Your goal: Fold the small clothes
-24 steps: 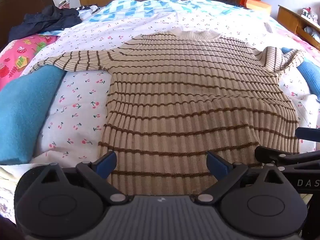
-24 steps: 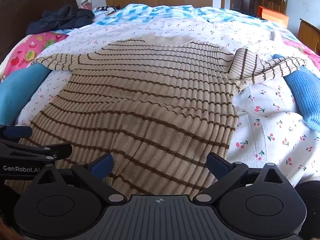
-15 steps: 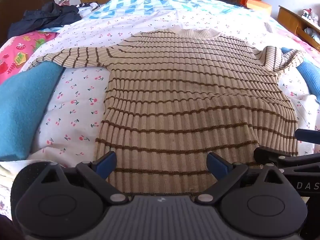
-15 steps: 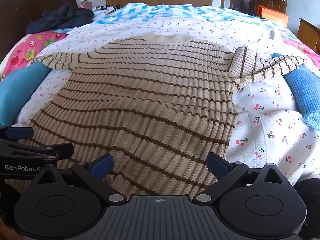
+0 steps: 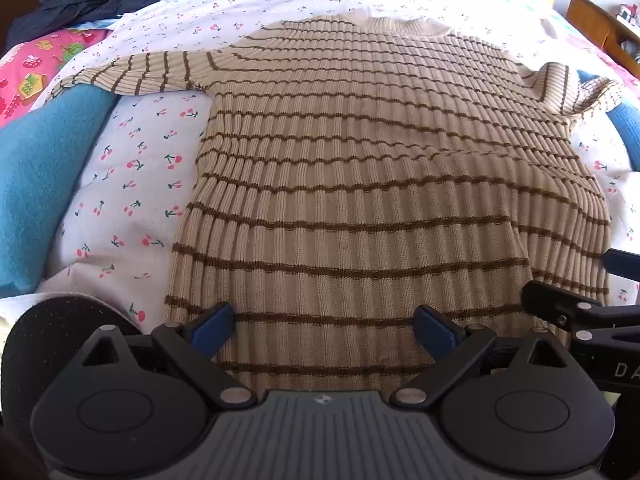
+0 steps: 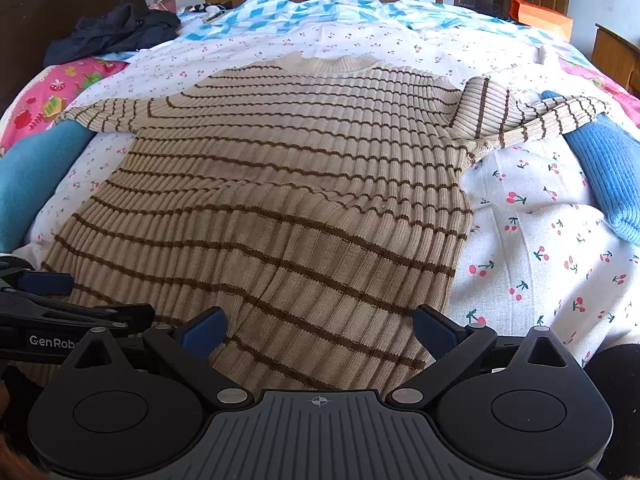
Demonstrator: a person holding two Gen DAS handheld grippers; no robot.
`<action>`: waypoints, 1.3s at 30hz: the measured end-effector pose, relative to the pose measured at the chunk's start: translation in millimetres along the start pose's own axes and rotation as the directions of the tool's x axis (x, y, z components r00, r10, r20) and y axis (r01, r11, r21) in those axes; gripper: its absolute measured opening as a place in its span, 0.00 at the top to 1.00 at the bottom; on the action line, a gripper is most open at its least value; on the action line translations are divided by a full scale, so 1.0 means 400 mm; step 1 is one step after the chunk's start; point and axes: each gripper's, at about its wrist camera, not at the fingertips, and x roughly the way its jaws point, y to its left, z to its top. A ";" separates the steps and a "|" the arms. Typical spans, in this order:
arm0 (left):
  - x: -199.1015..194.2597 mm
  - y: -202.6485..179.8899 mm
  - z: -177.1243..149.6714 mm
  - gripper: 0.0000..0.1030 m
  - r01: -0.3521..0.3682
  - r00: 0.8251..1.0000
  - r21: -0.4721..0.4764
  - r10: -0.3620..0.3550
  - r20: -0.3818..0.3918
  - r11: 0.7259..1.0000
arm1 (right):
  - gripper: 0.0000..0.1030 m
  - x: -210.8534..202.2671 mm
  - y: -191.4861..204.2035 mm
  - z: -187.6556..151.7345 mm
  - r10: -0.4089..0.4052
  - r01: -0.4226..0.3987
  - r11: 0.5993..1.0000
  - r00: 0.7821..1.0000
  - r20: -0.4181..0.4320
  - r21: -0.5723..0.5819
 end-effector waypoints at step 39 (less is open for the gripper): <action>-0.028 0.046 -0.005 0.00 0.052 0.997 -0.144 -0.043 0.070 0.988 | 0.02 -0.012 -0.009 0.001 -0.001 0.000 0.999 1.000 0.027 0.032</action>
